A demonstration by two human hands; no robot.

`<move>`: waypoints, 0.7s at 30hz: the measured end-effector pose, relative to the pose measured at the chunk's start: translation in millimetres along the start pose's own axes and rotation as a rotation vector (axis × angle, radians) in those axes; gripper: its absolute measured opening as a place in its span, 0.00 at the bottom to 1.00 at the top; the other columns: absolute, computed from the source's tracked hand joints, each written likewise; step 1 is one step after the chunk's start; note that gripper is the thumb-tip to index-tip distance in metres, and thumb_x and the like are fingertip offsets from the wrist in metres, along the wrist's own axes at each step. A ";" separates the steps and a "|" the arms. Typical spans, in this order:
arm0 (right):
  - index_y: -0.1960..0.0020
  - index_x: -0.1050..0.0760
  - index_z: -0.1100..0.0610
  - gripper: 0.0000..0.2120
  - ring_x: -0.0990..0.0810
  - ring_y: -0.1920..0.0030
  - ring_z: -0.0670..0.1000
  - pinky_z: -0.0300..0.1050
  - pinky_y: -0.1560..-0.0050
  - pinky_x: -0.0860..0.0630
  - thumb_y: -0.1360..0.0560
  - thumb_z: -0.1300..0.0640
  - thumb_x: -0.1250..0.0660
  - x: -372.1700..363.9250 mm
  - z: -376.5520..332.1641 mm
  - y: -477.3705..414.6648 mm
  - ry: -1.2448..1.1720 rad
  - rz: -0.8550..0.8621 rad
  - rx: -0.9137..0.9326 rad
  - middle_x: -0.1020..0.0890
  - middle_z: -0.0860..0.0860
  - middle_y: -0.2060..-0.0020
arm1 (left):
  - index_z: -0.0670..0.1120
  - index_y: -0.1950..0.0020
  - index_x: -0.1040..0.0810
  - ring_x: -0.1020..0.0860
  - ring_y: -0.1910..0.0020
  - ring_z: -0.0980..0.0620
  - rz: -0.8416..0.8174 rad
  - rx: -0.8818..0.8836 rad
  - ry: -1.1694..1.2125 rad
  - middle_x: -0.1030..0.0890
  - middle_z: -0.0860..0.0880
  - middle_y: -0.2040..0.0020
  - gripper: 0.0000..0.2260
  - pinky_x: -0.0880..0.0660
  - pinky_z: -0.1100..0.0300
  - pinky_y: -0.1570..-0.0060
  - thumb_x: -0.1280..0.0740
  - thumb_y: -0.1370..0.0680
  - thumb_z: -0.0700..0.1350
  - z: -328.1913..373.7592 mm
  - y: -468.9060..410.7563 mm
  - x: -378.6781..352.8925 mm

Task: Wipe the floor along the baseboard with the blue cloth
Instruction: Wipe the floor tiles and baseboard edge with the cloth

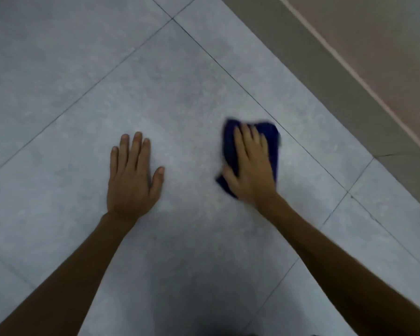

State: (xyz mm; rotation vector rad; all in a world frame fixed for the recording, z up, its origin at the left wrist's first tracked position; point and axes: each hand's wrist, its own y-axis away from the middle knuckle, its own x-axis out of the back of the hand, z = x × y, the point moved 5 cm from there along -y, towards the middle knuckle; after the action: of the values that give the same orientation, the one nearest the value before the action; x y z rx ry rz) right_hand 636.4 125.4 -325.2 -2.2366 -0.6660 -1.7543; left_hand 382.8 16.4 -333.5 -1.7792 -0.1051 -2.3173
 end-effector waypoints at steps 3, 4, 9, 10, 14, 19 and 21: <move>0.17 0.50 0.59 0.39 0.50 0.18 0.60 0.66 0.20 0.52 0.23 0.42 0.44 19.7 75.8 69.5 -0.035 -0.016 -0.216 0.47 0.58 0.18 | 0.38 0.20 0.38 0.46 0.18 0.37 -0.006 -0.004 0.002 0.40 0.38 0.19 0.30 0.48 0.39 0.20 0.44 0.16 0.56 1.6 -0.9 1.2; 0.18 0.50 0.60 0.40 0.49 0.18 0.61 0.66 0.20 0.52 0.23 0.41 0.46 27.9 100.2 55.4 -0.029 -0.005 -0.329 0.46 0.59 0.18 | 0.38 0.20 0.37 0.46 0.18 0.36 -0.003 0.000 -0.008 0.40 0.37 0.19 0.30 0.48 0.39 0.20 0.44 0.16 0.56 2.0 -0.6 1.6; 0.21 0.44 0.66 0.40 0.38 0.24 0.67 0.64 0.23 0.45 0.25 0.42 0.47 36.1 70.1 -96.6 0.035 0.110 -0.439 0.36 0.65 0.24 | 0.38 0.20 0.38 0.47 0.18 0.37 -0.006 -0.002 0.009 0.40 0.38 0.19 0.30 0.49 0.40 0.20 0.44 0.16 0.57 1.3 -0.6 0.8; 0.21 0.43 0.66 0.39 0.36 0.26 0.66 0.64 0.23 0.44 0.24 0.43 0.46 28.5 42.9 -98.5 0.041 0.112 -0.332 0.35 0.65 0.25 | 0.38 0.20 0.38 0.47 0.18 0.37 -0.005 -0.002 0.012 0.40 0.38 0.19 0.30 0.49 0.40 0.20 0.44 0.16 0.56 0.4 -0.7 0.3; 0.19 0.45 0.61 0.39 0.44 0.20 0.63 0.65 0.21 0.50 0.21 0.38 0.46 -1.3 3.7 49.3 -0.026 -0.052 0.043 0.41 0.61 0.20 | 0.38 0.20 0.38 0.46 0.18 0.37 -0.003 -0.009 0.010 0.40 0.38 0.19 0.30 0.49 0.40 0.20 0.44 0.16 0.56 -0.5 0.0 1.0; 0.19 0.45 0.62 0.39 0.41 0.23 0.66 0.63 0.21 0.51 0.23 0.39 0.44 20.9 100.9 98.5 -0.018 -0.011 -0.234 0.39 0.63 0.22 | 0.38 0.20 0.39 0.46 0.18 0.38 -0.001 0.007 0.019 0.40 0.39 0.19 0.29 0.48 0.40 0.20 0.44 0.16 0.55 0.6 0.1 -1.1; 0.21 0.43 0.62 0.39 0.37 0.25 0.65 0.64 0.22 0.46 0.24 0.41 0.43 38.1 109.2 18.2 -0.005 0.111 -0.403 0.35 0.63 0.24 | 0.39 0.19 0.39 0.47 0.18 0.38 -0.005 0.006 0.018 0.40 0.39 0.18 0.29 0.48 0.40 0.20 0.44 0.15 0.55 -1.1 -2.7 0.3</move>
State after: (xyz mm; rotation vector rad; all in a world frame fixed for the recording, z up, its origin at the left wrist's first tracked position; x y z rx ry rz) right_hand 745.9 165.7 -315.4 -2.4718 -0.1921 -1.9672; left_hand 381.1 18.8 -333.3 -1.7568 -0.1136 -2.3338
